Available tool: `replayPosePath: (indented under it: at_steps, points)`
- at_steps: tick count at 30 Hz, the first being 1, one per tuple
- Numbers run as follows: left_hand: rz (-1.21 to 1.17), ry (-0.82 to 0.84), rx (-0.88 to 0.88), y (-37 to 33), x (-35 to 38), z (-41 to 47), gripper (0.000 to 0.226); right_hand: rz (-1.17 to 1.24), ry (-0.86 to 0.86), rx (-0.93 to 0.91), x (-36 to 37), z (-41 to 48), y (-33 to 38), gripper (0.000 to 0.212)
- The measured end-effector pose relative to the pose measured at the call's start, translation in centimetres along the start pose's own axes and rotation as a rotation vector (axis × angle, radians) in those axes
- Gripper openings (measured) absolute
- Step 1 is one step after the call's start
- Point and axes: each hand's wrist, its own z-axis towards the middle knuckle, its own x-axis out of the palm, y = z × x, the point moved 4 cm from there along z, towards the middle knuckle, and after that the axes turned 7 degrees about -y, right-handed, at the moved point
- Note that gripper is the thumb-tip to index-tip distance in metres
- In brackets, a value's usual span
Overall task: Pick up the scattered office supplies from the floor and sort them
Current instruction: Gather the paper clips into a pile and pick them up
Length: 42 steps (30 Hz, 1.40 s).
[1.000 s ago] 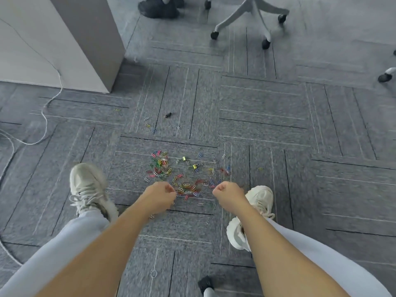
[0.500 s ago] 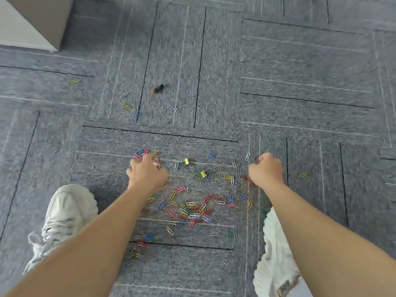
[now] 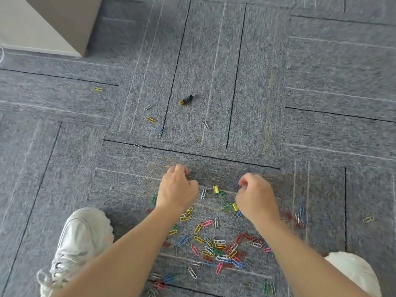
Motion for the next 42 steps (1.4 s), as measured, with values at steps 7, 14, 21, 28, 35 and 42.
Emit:
replayPosePath:
  at_steps: [7,14,21,28,35,42]
  points:
    - [-0.068,-0.228,-0.012,3.6,-6.8,6.4,0.02,-0.044,-0.047,-0.013,0.8,3.9,5.6,0.032]
    - [0.072,-0.304,0.011,6.5,-13.4,15.1,0.054,-0.072,-0.139,-0.209,2.3,9.1,14.3,0.057]
    - [0.356,-0.086,-0.065,9.1,-15.4,21.6,0.089,-0.267,0.197,-0.286,7.2,7.5,18.7,0.083]
    - [0.301,-0.143,-0.075,8.6,-16.0,24.0,0.079,-0.194,0.362,-0.59,7.2,3.8,20.6,0.069]
    - [0.306,-0.121,0.106,7.9,-17.3,24.6,0.063,-0.366,0.239,-0.61,9.4,11.4,27.8,0.078]
    - [0.189,-0.128,0.248,9.9,-15.1,20.5,0.059,-0.432,0.319,-0.706,11.2,6.2,24.1,0.073]
